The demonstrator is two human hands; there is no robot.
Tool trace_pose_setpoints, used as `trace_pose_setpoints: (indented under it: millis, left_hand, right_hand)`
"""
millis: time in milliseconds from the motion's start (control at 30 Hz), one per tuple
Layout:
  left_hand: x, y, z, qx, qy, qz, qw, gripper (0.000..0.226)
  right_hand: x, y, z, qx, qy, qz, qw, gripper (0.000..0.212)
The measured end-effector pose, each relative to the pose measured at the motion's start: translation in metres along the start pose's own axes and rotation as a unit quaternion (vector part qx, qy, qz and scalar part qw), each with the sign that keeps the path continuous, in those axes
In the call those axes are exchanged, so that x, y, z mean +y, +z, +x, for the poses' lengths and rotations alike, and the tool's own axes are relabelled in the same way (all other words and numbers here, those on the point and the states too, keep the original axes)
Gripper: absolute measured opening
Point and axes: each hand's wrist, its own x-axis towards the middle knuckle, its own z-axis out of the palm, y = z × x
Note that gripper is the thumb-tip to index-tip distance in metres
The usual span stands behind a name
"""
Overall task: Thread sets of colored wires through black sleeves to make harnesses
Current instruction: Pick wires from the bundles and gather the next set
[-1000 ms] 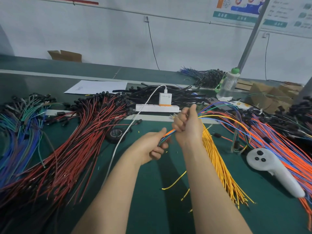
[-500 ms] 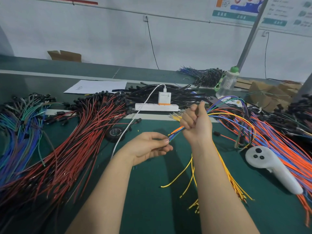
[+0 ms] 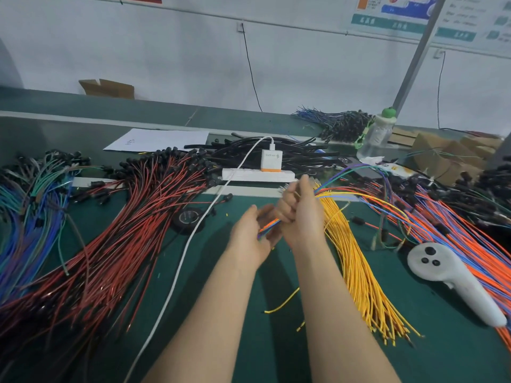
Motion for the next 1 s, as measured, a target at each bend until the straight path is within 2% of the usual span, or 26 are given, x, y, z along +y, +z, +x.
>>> trace_pose_setpoints:
  millis: [167, 300, 433, 533, 567, 600, 667, 700, 767, 800, 867, 1000]
  left_hand:
    - [0.009, -0.002, 0.004, -0.001, 0.062, 0.085, 0.994, 0.038]
    - [0.018, -0.014, 0.003, -0.025, 0.135, 0.323, 0.936, 0.028]
    - [0.033, -0.017, 0.006, -0.042, 0.191, 0.37, 0.908, 0.016]
    - [0.047, -0.014, 0.012, -0.036, 0.206, 0.429, 0.879, 0.015]
    - [0.054, -0.014, 0.016, -0.02, 0.214, 0.474, 0.854, 0.016]
    - [0.062, -0.014, 0.023, 0.011, 0.235, 0.539, 0.809, 0.016]
    - [0.083, -0.015, 0.038, 0.109, 0.297, 0.653, 0.688, 0.014]
    - [0.094, -0.016, 0.046, 0.154, 0.326, 0.676, 0.643, 0.015]
    - [0.113, -0.016, 0.065, 0.216, 0.344, 0.708, 0.577, 0.026]
    - [0.12, -0.015, 0.075, 0.239, 0.324, 0.736, 0.544, 0.031]
    - [0.126, -0.013, 0.093, 0.262, 0.248, 0.789, 0.498, 0.035]
    - [0.125, -0.018, 0.126, 0.263, 0.142, 0.835, 0.461, 0.033]
  right_hand:
    - [0.011, 0.002, 0.008, -0.004, 0.012, 0.011, 1.0, 0.047]
    - [0.006, 0.002, 0.024, 0.007, -0.016, 0.065, 0.998, 0.048]
    - [0.009, 0.005, 0.038, -0.017, -0.001, 0.125, 0.992, 0.049]
    - [0.014, 0.005, 0.05, -0.019, 0.012, 0.164, 0.986, 0.049]
    - [0.015, 0.005, 0.055, -0.011, 0.009, 0.164, 0.986, 0.049]
    - [0.016, 0.003, 0.06, -0.001, 0.004, 0.159, 0.987, 0.049]
    - [0.018, 0.001, 0.07, 0.026, -0.012, 0.143, 0.989, 0.048]
    - [0.019, -0.001, 0.075, 0.037, -0.02, 0.134, 0.99, 0.048]
    - [0.024, -0.004, 0.085, 0.054, -0.031, 0.117, 0.991, 0.048]
    - [0.027, -0.006, 0.088, 0.061, -0.033, 0.111, 0.991, 0.048]
    - [0.034, -0.012, 0.093, 0.07, -0.028, 0.105, 0.992, 0.048]
    - [0.043, -0.021, 0.098, 0.09, -0.024, 0.085, 0.992, 0.048]
